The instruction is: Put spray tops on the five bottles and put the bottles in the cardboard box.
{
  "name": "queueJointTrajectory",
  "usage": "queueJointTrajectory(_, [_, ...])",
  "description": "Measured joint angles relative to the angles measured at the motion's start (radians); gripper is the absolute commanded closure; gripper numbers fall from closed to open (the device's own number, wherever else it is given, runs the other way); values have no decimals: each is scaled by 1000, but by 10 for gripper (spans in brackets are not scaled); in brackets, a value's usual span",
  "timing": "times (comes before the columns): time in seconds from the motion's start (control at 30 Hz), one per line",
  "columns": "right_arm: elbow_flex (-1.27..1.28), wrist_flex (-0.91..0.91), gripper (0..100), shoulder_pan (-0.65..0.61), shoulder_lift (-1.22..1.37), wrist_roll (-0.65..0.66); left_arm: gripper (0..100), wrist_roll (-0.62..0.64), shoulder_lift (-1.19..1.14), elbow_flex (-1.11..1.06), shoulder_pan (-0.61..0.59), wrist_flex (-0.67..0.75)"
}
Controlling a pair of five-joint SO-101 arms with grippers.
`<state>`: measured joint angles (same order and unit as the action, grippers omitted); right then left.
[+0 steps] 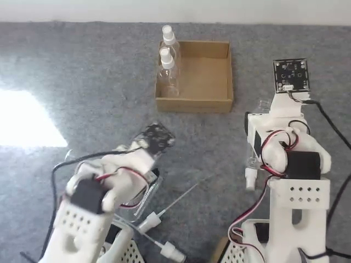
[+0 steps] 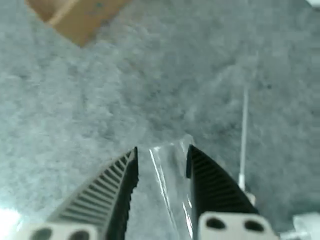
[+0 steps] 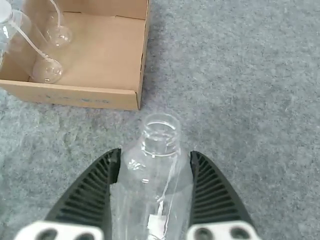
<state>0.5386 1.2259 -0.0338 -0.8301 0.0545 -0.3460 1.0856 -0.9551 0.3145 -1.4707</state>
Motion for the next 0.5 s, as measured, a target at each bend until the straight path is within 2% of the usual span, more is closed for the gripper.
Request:
queueJointTrajectory(0.3, [0, 0, 988, 0, 0, 0, 743, -192, -402, 149, 38, -126])
queueJointTrajectory(0.5, [0, 0, 988, 0, 0, 0, 744, -222, -655, 193, 135, -137])
